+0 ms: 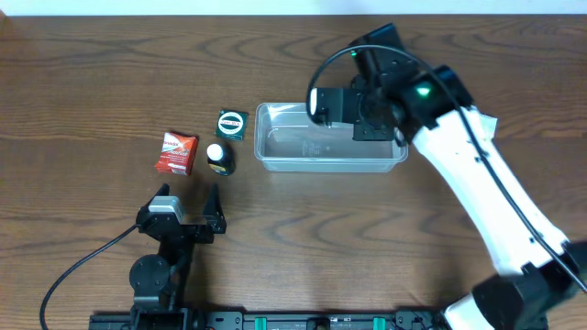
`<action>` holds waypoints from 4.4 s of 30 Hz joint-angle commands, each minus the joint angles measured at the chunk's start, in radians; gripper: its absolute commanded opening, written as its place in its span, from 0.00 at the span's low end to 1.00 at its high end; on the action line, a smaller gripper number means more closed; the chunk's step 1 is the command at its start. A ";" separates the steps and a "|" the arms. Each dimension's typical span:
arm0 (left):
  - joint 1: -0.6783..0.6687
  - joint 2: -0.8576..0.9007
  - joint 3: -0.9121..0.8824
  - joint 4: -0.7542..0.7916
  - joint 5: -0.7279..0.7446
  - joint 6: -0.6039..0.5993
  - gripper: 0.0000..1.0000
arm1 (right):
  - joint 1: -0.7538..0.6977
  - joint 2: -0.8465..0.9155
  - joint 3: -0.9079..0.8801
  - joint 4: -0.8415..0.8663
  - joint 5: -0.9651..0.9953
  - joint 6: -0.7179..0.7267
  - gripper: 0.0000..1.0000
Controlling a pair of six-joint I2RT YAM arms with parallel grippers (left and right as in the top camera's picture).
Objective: Pack container
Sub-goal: 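Lift the blue box with right gripper and carry it over container, then lower the blue box upright into the container and release it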
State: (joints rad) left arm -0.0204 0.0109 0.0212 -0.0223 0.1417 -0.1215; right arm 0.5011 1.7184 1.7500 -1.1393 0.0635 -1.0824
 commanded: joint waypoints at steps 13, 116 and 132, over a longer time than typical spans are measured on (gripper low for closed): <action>0.005 -0.007 -0.017 -0.033 0.004 0.020 0.98 | 0.010 0.115 0.013 0.095 0.024 -0.061 0.01; 0.005 -0.007 -0.017 -0.033 0.004 0.020 0.98 | -0.087 0.153 -0.352 0.346 -0.158 -0.100 0.35; 0.005 -0.007 -0.017 -0.033 0.004 0.020 0.98 | -0.024 -0.005 -0.349 0.274 -0.158 -0.031 0.40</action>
State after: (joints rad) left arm -0.0204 0.0109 0.0212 -0.0223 0.1417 -0.1215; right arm 0.4599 1.7775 1.3994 -0.8467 -0.0799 -1.1507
